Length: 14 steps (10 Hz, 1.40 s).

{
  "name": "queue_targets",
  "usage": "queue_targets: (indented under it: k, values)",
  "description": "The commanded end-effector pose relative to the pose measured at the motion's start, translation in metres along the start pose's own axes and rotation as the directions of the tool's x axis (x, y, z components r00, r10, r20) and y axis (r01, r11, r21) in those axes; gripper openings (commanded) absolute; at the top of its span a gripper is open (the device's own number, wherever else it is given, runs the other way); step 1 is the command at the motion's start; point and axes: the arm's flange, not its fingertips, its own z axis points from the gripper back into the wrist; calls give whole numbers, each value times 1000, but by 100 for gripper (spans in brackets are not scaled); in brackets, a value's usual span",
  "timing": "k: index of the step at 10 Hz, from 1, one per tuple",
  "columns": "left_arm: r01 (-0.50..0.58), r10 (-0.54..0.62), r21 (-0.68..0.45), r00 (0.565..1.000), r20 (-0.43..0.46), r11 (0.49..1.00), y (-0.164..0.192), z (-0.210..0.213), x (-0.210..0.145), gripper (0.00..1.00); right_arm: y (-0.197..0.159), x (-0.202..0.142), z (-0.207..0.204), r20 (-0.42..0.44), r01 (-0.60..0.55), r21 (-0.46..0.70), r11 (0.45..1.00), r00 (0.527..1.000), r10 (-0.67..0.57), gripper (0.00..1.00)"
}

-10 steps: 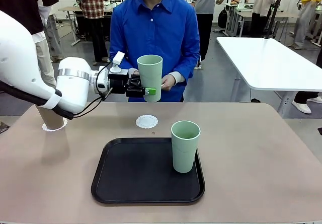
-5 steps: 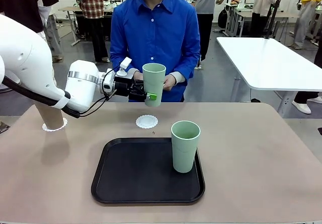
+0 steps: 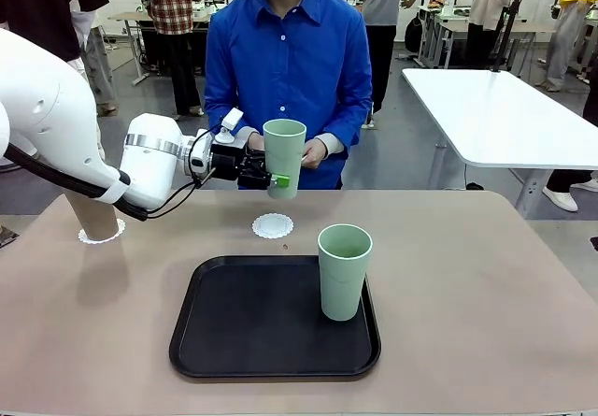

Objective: Place coasters on the table and set cups on them.
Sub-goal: Take one Reusable plastic cup from the Flat Tray and place it on a coaster set by the human.

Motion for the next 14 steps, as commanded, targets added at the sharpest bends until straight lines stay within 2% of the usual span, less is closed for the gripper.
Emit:
queue_targets:
  k: [1,10,14]
  values:
    - [4,-3,-26,999,42,1000,17,4,-9,83,1,0,-1,2,-8,21,1000,1000,7,100]
    - [56,-53,-90,998,32,994,4,11,-39,83,1,0,-1,2,-8,21,1000,1000,7,100]
    - [41,-39,-88,999,25,995,4,13,-55,83,1,0,-1,2,-8,21,1000,1000,7,100]
